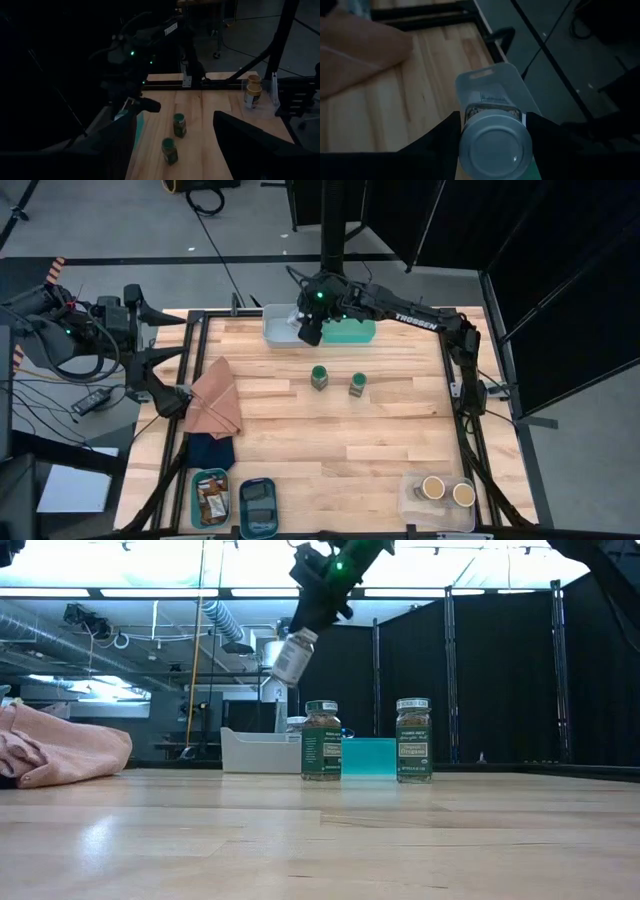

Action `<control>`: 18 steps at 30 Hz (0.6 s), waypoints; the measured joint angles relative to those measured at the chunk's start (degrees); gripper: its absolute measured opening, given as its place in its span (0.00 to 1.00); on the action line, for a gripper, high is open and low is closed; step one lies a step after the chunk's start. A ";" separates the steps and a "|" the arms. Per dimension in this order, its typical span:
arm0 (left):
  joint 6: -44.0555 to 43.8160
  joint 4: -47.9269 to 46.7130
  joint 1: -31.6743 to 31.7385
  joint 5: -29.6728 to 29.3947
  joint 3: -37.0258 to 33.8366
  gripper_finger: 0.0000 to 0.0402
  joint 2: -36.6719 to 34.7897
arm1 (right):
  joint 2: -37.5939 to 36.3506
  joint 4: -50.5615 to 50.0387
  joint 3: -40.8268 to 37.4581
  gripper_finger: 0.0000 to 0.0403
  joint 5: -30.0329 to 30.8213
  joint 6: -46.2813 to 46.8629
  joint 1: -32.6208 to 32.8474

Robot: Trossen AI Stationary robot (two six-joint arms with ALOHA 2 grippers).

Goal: Sort spices by type
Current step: Put the white spice bottle into the gray bin

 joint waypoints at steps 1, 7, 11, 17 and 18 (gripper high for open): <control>0.00 0.00 0.02 -0.04 0.01 0.67 -0.02 | 0.00 0.31 -0.74 0.51 -0.23 0.00 -0.35; 0.00 0.00 0.02 -0.45 0.01 0.67 -0.02 | 0.04 3.17 -4.80 0.51 -3.05 0.13 -1.77; 0.00 0.00 -0.01 -0.90 0.01 0.67 -0.02 | 0.07 6.10 -7.74 0.51 -3.44 0.10 -2.51; -0.48 0.00 0.01 -2.03 -0.01 0.67 0.00 | 1.89 9.68 -9.14 0.51 -5.67 0.62 -3.78; -0.76 0.00 0.02 -2.11 0.01 0.67 -0.02 | 2.78 10.58 -9.02 0.51 -6.25 0.42 -3.80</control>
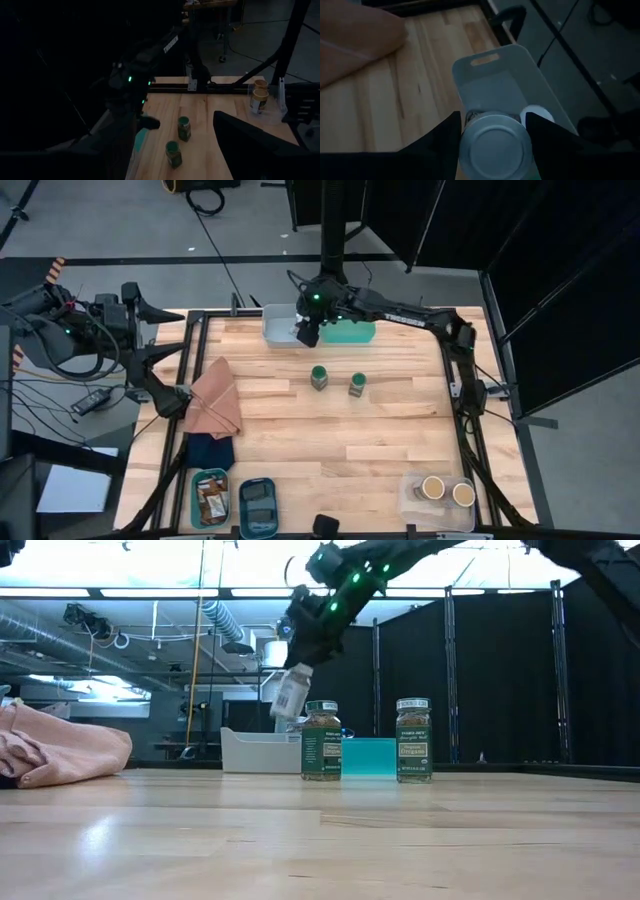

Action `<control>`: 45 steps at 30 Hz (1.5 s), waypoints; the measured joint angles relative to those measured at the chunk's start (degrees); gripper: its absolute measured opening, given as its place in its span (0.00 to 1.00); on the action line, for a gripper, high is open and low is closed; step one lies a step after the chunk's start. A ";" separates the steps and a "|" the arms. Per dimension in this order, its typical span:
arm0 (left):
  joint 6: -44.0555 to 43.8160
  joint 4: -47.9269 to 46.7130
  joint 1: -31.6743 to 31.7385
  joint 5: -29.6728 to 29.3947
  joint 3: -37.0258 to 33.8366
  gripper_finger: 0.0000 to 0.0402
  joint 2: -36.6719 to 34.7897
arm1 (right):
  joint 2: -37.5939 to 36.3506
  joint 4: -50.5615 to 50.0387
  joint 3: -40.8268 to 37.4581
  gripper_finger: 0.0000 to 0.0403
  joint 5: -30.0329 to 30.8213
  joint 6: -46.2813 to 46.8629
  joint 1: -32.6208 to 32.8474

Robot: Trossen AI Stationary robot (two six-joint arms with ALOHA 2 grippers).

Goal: Sort spices by type
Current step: Put the white spice bottle into the gray bin

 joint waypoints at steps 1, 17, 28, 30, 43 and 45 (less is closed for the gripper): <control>-0.47 0.00 0.00 -0.01 0.00 0.67 0.00 | 0.91 0.08 0.25 0.51 -0.40 -0.02 -0.04; -1.36 0.00 -0.02 -0.42 -0.01 0.67 -0.02 | 8.31 -3.16 8.02 0.10 -1.06 -3.52 -1.33; -1.12 0.00 -0.02 -3.77 0.00 0.67 -0.46 | 8.37 -3.03 7.88 0.27 0.56 -5.41 -0.78; -1.14 0.00 -0.02 -5.46 0.00 0.67 -0.61 | 8.37 -2.34 7.88 0.41 1.68 -5.80 -0.12; -0.59 0.02 4.04 -11.29 -0.11 0.67 -4.10 | 1.56 -11.09 17.65 0.80 20.08 -13.02 5.31; -0.92 0.00 4.44 -11.08 -0.10 0.67 -5.66 | -0.12 -15.50 22.39 0.80 21.34 -14.05 5.28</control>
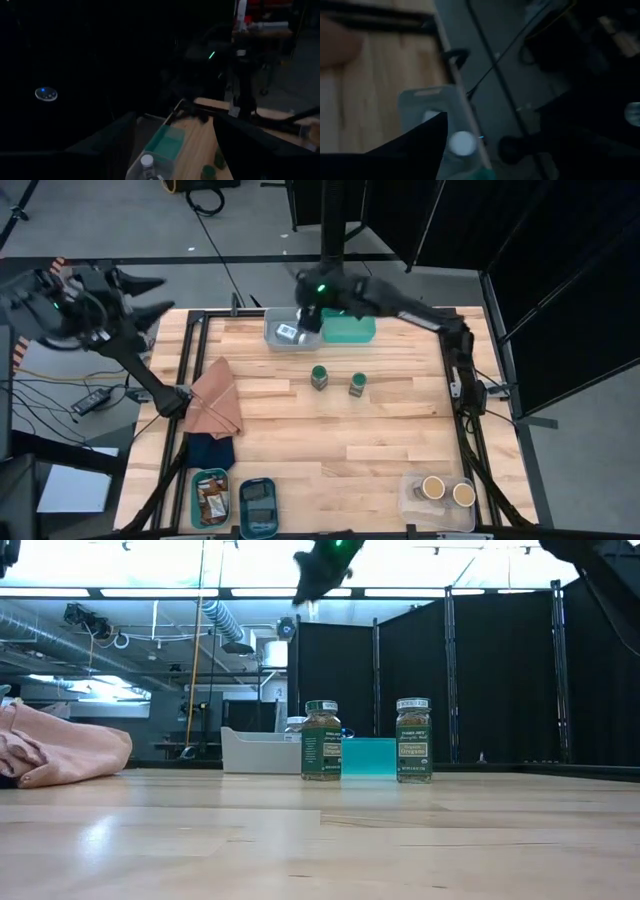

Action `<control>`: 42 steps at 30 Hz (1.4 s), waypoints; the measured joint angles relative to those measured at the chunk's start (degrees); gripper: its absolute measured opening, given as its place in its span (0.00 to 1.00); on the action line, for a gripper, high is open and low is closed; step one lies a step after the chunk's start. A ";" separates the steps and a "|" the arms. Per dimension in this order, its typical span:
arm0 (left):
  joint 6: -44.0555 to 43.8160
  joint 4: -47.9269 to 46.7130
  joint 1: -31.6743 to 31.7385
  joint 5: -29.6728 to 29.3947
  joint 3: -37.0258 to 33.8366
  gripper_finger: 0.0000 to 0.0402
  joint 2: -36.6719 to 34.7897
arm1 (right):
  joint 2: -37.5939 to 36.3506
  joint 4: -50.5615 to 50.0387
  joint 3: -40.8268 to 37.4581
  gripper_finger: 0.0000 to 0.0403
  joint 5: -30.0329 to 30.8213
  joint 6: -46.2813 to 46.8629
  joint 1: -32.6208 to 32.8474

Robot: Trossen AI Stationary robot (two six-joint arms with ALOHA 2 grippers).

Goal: Sort spices by type
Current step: Put the white spice bottle into the gray bin

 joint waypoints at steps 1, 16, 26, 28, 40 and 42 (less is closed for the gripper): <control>-0.22 -0.01 0.00 0.08 0.09 0.67 -0.74 | -0.62 -1.75 2.41 0.80 0.66 -0.34 -0.06; 46.77 44.53 0.00 1.15 0.07 0.67 4.60 | -18.48 0.72 0.83 0.78 9.28 -1.72 -1.31; 30.24 43.17 -0.02 36.87 0.01 0.67 7.54 | -18.85 0.46 0.78 0.78 9.12 -2.88 -1.35; 24.15 43.14 -0.01 41.55 0.03 0.67 8.03 | -18.72 0.48 0.78 0.78 9.01 -3.31 -1.35; 12.60 46.14 9.70 51.56 -0.08 0.67 19.17 | -18.71 1.01 0.79 0.77 8.97 -7.43 -0.77; 11.92 46.08 14.20 53.96 0.11 0.67 20.56 | -18.92 0.52 1.27 0.77 8.98 -10.30 0.09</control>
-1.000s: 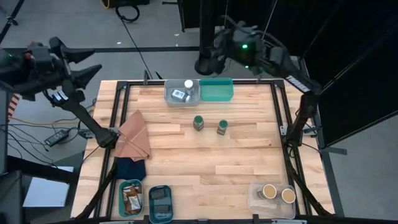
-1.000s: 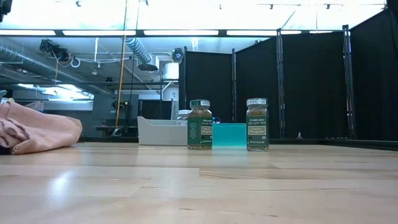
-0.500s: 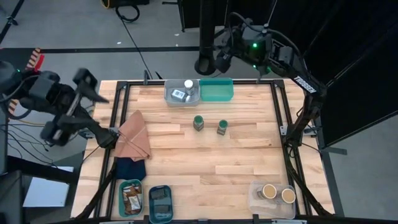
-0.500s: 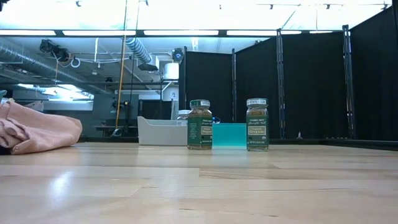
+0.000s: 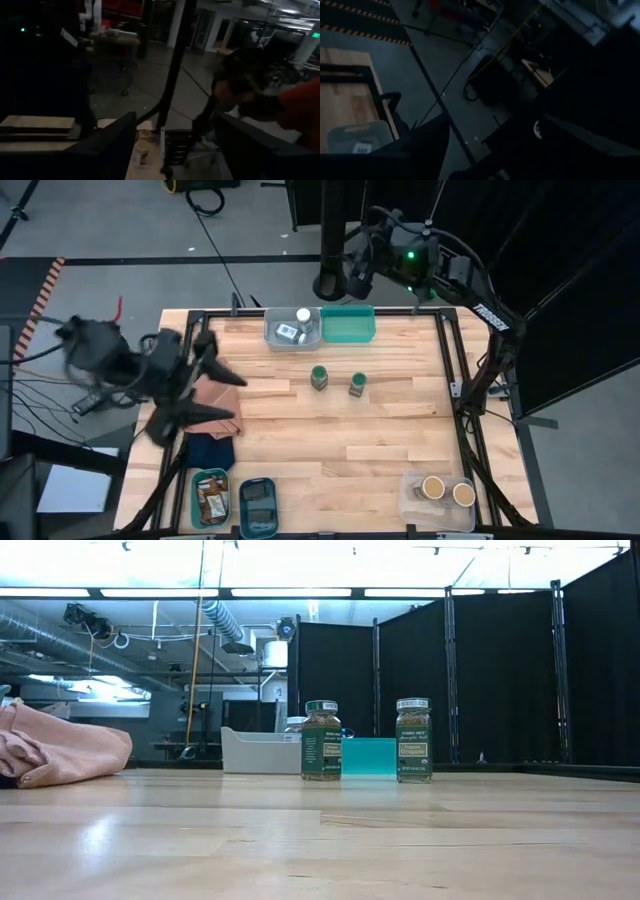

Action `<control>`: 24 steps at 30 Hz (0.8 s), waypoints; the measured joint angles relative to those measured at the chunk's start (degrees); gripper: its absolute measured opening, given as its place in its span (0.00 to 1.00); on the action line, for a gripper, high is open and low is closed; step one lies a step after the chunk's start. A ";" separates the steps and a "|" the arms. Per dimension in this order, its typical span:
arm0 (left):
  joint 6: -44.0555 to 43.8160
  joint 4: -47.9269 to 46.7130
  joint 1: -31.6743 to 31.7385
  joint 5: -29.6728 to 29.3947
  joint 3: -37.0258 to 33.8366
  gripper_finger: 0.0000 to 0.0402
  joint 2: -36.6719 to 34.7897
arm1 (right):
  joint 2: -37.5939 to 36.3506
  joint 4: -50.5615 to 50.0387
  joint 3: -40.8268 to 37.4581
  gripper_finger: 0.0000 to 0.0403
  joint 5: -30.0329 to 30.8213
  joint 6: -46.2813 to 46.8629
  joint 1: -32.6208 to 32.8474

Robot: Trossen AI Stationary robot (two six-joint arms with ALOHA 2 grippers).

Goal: Sort spices by type
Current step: Put the white spice bottle into the gray bin

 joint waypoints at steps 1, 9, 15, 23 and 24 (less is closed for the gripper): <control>0.27 0.04 3.12 2.49 0.02 0.67 1.09 | -0.33 -0.04 0.31 0.77 0.06 -1.58 0.60; 1.42 -2.28 32.80 28.20 -0.26 0.67 11.98 | -5.36 -5.57 1.96 0.77 7.04 -4.91 4.51; 11.05 -14.44 49.31 38.81 -0.15 0.67 20.68 | -11.28 -16.61 2.07 0.77 8.08 5.02 6.55; 34.90 -32.59 62.04 38.03 -0.07 0.67 29.51 | -15.78 -27.99 2.04 0.76 8.06 18.31 6.91; 37.29 -33.84 62.76 37.56 -0.17 0.67 30.59 | -15.99 -28.71 2.04 0.76 8.10 19.39 6.91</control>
